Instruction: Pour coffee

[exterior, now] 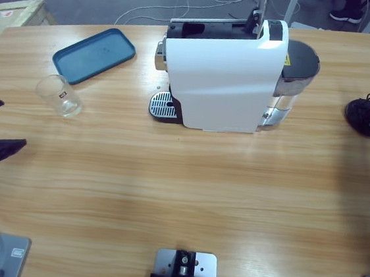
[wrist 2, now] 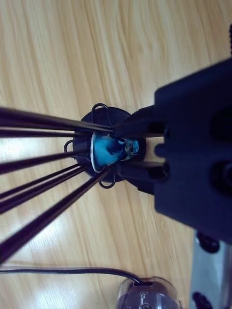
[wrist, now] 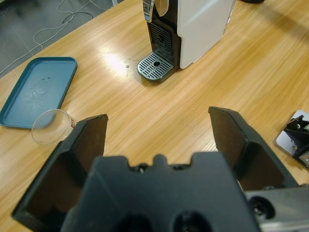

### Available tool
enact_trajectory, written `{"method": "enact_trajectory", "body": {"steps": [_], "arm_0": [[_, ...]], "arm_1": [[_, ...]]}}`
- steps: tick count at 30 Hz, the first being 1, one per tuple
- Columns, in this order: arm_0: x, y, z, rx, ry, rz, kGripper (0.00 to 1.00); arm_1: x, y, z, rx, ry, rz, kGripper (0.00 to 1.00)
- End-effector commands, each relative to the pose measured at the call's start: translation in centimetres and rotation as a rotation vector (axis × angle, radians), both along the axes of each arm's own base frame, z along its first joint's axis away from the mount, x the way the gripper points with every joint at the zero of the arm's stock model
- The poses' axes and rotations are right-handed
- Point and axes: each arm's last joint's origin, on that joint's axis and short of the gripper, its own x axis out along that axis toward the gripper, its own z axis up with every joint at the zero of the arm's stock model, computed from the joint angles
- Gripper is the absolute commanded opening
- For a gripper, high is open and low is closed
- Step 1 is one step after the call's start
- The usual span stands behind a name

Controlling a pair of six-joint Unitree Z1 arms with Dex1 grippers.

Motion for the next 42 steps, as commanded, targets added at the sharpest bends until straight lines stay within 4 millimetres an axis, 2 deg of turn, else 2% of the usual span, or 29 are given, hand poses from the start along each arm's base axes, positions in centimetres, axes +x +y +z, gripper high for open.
{"method": "enact_trajectory", "body": {"steps": [1, 2, 14, 23, 30, 35, 38, 42], "arm_0": [[-0.1, 0.0, -1.1, 0.011, 0.024, -0.008, 0.885], [-0.1, 0.0, -1.1, 0.011, 0.024, -0.008, 0.885], [-0.2, 0.1, -1.1, 0.005, 0.02, -0.006, 0.885], [-0.3, 0.2, -1.1, 0.001, 0.018, -0.007, 0.885], [-0.3, 0.3, -1.1, -0.002, 0.016, -0.007, 0.888], [-0.2, 0.2, -1.1, 0.003, 0.018, -0.004, 0.89], [-0.3, 0.2, -1.1, 0.001, 0.016, -0.004, 0.89], [-0.1, 0.2, -0.4, 0.027, 0.02, 0.013, 0.903]], "arm_1": [[0.7, -0.4, -1.3, -0.011, 0.045, -0.005, 0.051], [0.7, -0.4, -1.3, -0.013, 0.044, -0.003, 0.0], [0.2, -0.3, -0.6, -0.014, 0.008, 0.013, 0.0], [-2.3, -0.5, 5.2, -0.01, -0.135, -0.007, 0.0], [-3.1, -0.4, 8.3, 0.005, -0.212, -0.005, 0.0], [-5.1, 0.0, 11.0, 0.018, -0.272, 0.016, 0.0], [-6.4, 1.9, 12.5, 0.023, -0.31, 0.187, 0.0], [-7.5, 8.4, 12.5, -0.052, -0.283, 0.724, 0.0]]}}
